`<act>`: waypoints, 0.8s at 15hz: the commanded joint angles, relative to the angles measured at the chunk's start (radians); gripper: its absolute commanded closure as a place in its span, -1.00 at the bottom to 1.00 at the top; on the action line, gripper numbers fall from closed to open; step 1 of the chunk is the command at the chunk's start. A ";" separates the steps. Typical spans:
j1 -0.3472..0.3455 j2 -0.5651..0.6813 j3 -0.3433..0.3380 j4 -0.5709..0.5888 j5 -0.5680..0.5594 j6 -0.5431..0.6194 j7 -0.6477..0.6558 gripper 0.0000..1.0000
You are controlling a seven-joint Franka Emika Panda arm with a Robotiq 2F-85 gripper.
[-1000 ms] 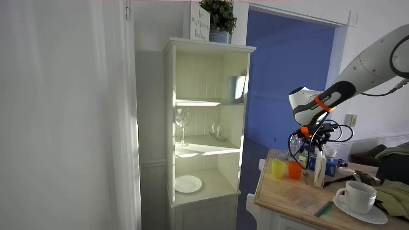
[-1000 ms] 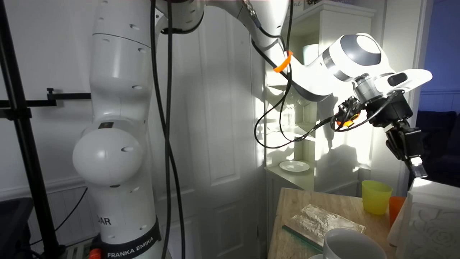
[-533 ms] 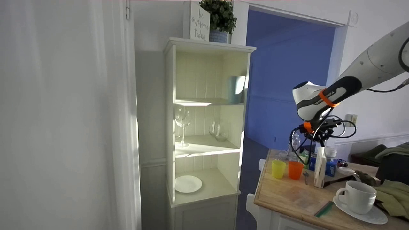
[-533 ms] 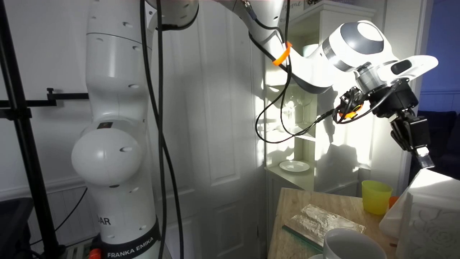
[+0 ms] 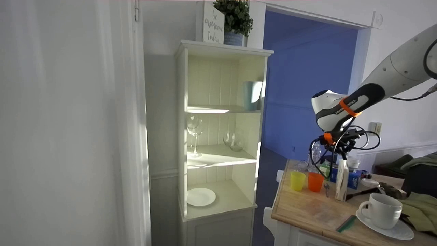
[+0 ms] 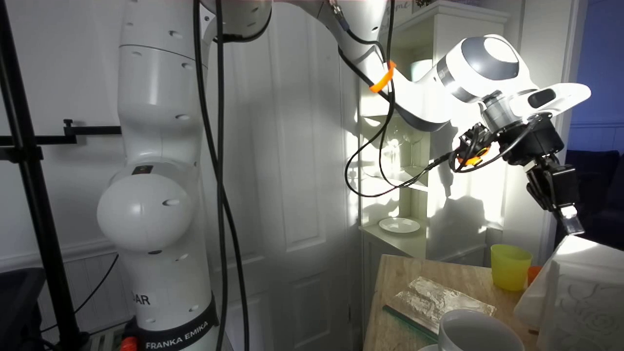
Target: Pick up tissue and out it on the cup
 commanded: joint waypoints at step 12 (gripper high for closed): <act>-0.009 0.005 0.009 -0.005 0.033 -0.003 -0.021 0.21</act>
